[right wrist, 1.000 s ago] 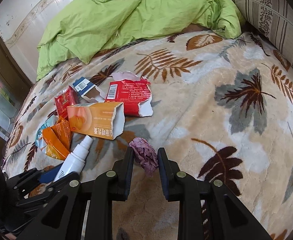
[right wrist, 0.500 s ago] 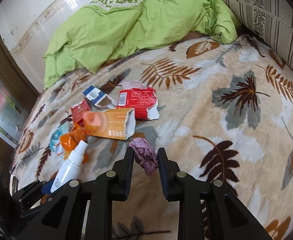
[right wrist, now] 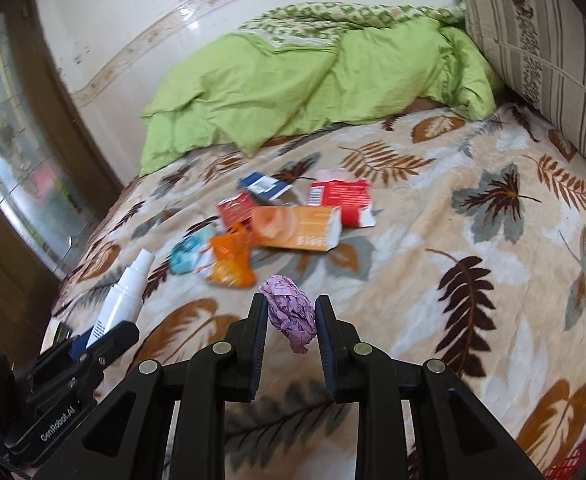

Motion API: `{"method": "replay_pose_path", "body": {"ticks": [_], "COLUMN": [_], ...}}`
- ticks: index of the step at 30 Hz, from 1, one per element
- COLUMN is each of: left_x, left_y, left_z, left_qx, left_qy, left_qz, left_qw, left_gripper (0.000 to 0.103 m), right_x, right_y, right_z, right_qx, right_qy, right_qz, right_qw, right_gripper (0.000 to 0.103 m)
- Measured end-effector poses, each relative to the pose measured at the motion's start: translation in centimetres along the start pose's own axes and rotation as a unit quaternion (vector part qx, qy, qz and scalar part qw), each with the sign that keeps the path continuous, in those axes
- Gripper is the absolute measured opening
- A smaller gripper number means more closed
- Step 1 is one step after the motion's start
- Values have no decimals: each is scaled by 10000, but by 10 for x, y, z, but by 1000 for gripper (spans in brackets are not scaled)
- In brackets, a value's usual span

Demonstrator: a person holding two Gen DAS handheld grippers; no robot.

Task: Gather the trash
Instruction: 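Lift the spray bottle and pink paper above the bed with both tools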

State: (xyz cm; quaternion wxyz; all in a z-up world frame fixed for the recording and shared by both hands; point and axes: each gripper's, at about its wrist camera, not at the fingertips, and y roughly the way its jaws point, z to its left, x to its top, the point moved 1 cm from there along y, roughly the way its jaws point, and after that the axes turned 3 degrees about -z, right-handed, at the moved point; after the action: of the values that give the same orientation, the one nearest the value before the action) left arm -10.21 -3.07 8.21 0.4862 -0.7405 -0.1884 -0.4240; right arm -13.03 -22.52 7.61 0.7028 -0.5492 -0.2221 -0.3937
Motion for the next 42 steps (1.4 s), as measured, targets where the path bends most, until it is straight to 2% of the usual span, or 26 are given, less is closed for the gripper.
{"method": "replay_pose_path", "body": {"ticks": [11, 22, 42], "left_x": [-5, -5, -5], "left_y": [-2, 4, 3], "left_z": [29, 26, 13], "left_qx": [320, 511, 256], "left_qy": [-130, 100, 233], "left_qz": [16, -7, -18], "left_qw": [9994, 9986, 9994], "left_gripper": [29, 29, 29], "right_x": [-6, -8, -5], "right_y": [11, 17, 11], "right_z": [30, 33, 29], "right_qx": [193, 209, 170], "right_qy": [-306, -325, -261], "right_qz": [63, 128, 81], "right_qw": [9993, 9992, 9995], "right_gripper": [26, 26, 26]}}
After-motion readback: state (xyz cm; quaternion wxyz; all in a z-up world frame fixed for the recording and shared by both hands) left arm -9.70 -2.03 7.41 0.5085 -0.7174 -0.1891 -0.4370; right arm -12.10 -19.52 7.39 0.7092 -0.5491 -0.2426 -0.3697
